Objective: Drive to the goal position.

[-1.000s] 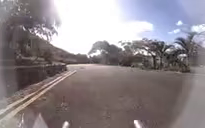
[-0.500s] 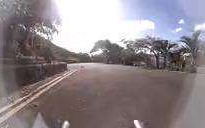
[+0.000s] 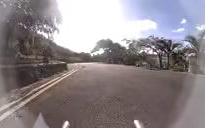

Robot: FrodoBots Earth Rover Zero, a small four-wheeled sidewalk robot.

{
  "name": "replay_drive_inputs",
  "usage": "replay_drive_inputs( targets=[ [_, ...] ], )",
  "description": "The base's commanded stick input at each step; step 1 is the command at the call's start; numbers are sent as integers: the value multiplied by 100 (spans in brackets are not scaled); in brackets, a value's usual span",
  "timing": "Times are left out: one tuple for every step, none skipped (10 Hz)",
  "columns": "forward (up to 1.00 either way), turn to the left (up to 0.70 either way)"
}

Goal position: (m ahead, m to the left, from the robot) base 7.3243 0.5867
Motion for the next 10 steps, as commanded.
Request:
replay_drive_inputs(
  targets=[
    [70,0],
    [70,0],
    [70,0],
    [70,0],
    [70,0],
    [70,0],
    [70,0],
    [70,0],
    [70,0],
    [70,0]
  ],
)
